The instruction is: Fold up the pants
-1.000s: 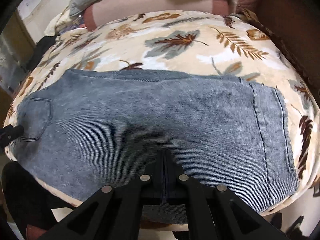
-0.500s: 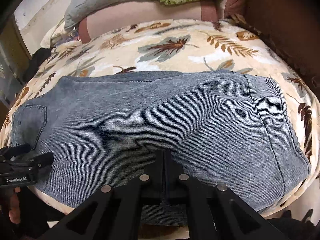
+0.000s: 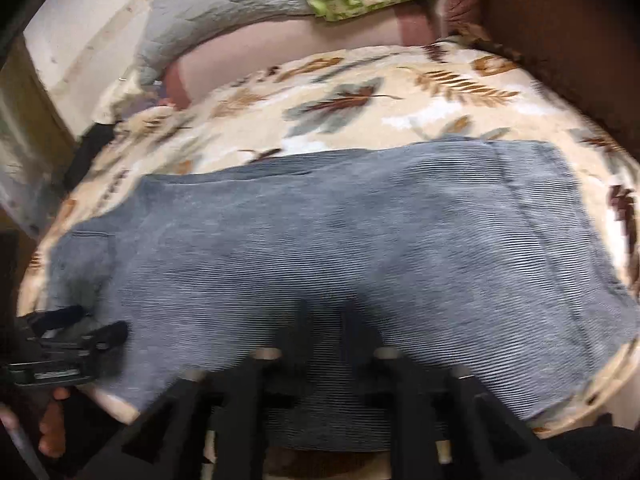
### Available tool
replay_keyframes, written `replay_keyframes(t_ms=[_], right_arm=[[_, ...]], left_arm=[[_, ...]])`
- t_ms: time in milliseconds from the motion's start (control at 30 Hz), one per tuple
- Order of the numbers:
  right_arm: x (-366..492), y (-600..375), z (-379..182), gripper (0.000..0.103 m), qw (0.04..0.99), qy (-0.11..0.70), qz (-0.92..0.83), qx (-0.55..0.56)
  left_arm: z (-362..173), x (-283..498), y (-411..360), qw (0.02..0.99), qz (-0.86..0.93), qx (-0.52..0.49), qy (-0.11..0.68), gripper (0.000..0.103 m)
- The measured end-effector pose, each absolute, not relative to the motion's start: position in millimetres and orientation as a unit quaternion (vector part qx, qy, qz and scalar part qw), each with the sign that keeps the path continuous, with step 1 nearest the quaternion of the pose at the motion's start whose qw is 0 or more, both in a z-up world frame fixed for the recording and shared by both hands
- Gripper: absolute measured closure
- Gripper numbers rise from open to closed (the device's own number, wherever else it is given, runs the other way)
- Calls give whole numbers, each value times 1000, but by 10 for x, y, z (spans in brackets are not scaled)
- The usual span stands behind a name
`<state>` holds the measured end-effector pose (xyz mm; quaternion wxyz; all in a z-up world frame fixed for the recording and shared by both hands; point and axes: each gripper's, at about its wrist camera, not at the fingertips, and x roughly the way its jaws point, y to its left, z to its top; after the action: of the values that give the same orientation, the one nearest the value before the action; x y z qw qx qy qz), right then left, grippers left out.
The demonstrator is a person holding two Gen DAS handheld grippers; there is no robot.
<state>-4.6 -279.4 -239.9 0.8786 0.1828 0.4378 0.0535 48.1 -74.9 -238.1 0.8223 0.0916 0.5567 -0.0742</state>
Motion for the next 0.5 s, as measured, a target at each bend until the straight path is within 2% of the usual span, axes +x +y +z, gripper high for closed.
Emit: replay_keyframes(t_ms=[33,200,367,500], right_arm=[[-41,-2744,-2375,19,877,442,72,176],[-100,-2554,-2230,20,906,415,26,79],[-110,-2883,-2083,20,914,384,-23,130],[-43,-3140,-2172,20,896,412,-44,161]], left_arm=[[-2377,477,-754,821,-76,94,558,0],[-2389,466,-736,826,-85,99,549,0],[-2386,421,-743,831,-86,99,541,0],[-2393,414,-746,834,-81,99,536,0]])
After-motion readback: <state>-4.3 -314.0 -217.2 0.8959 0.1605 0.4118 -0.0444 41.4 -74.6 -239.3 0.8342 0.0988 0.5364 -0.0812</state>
